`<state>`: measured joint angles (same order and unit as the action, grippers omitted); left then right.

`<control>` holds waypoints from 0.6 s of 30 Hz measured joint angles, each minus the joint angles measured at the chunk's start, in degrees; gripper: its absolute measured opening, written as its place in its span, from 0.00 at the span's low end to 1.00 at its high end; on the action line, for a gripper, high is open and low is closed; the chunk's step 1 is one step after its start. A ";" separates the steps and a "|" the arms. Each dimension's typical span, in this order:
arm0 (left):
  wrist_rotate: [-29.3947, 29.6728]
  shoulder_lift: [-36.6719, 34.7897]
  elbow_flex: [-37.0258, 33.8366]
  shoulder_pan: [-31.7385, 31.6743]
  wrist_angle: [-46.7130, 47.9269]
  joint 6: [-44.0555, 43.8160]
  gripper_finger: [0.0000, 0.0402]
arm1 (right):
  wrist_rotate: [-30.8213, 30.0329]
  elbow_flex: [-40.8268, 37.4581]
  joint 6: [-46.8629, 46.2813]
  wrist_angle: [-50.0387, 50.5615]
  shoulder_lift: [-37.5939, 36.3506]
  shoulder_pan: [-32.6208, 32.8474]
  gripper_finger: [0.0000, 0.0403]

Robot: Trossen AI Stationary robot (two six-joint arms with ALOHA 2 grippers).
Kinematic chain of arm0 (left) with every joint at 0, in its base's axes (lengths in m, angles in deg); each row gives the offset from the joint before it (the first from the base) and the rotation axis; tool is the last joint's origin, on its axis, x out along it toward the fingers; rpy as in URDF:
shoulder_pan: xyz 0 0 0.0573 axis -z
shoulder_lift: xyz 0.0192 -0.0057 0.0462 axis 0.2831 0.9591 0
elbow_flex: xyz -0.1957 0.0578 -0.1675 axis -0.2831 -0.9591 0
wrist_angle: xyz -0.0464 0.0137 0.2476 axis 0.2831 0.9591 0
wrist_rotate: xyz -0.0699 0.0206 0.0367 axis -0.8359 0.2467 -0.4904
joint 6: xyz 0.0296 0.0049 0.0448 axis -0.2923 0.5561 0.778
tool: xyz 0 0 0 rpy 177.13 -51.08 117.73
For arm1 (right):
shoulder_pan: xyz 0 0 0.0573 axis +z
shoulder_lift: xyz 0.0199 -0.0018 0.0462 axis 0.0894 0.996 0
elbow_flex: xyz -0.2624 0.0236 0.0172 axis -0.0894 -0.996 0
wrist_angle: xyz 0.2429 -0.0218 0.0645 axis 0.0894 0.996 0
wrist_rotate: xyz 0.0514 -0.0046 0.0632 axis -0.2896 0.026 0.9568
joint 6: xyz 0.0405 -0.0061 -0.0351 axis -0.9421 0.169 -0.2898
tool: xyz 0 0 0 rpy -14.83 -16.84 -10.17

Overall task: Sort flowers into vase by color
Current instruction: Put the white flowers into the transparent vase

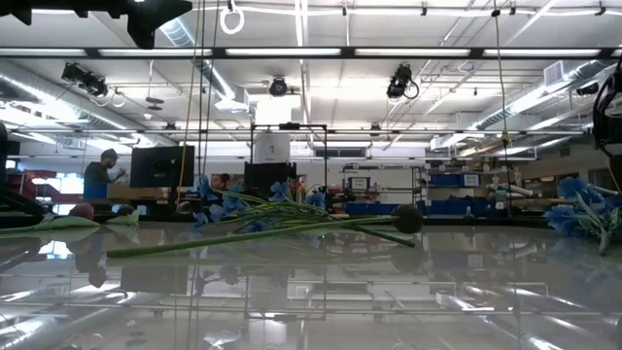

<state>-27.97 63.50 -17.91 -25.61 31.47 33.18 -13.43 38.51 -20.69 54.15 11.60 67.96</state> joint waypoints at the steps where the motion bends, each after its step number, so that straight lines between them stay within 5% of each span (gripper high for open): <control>1: 0.00 0.00 -0.01 0.00 -0.01 0.01 0.65 | 0.08 -0.70 0.03 -0.79 0.36 0.00 0.02; 18: 0.00 0.00 0.01 0.00 0.00 0.00 0.65 | -2.68 -2.58 -7.30 2.91 1.92 0.00 0.10</control>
<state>-27.97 63.50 -17.91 -25.61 31.47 33.18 -16.11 35.93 -27.99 57.06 13.52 67.96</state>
